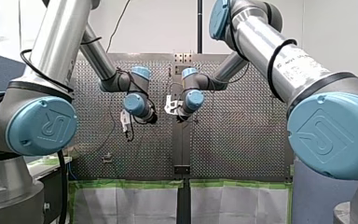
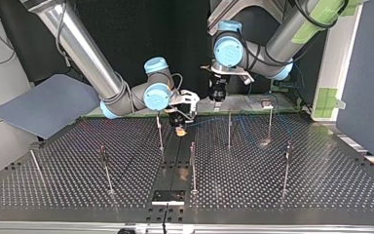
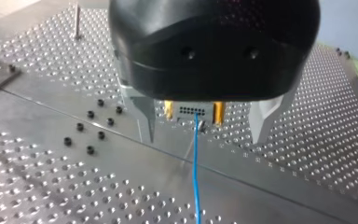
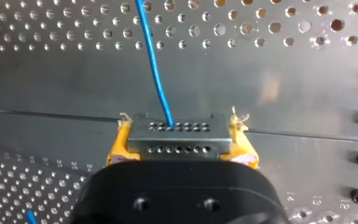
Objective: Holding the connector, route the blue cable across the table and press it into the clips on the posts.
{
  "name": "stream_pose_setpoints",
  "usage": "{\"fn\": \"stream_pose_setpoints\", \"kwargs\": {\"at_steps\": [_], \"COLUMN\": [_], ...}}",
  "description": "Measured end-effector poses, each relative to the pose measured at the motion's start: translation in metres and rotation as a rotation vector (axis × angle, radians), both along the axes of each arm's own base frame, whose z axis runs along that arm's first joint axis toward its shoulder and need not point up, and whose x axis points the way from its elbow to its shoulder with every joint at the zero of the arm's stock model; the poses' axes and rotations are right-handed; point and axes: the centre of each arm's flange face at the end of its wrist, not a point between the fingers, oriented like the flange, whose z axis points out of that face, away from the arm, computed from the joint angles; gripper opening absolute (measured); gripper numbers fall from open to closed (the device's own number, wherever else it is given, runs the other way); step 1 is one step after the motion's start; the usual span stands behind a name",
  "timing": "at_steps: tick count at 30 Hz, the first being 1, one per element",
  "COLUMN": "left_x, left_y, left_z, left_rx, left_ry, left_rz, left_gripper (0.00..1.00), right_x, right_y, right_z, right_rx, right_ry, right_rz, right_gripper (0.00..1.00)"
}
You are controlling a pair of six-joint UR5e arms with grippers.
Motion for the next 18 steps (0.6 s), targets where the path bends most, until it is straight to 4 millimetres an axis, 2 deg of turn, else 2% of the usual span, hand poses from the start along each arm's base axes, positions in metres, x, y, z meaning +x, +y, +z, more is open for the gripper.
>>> {"fn": "stream_pose_setpoints", "kwargs": {"at_steps": [9,14,18], "left_x": [0.025,0.046,0.065], "left_y": [-0.009,-0.011,-0.01], "left_z": [-0.014,-0.022,-0.018], "left_rx": [-0.011,-0.025,-0.046], "left_ry": [0.02,0.011,-0.024], "left_rz": [0.004,0.028,0.052], "left_gripper": [1.0,1.0,1.0], "right_x": [0.0,-0.001,-0.001], "right_y": [-0.001,-0.001,-0.002], "right_z": [0.0,0.0,0.0], "right_rx": [-0.002,-0.002,-0.002], "right_ry": [0.001,0.0,0.0], "right_rz": [-0.001,-0.003,-0.003], "right_gripper": [0.0,0.0,0.0]}}
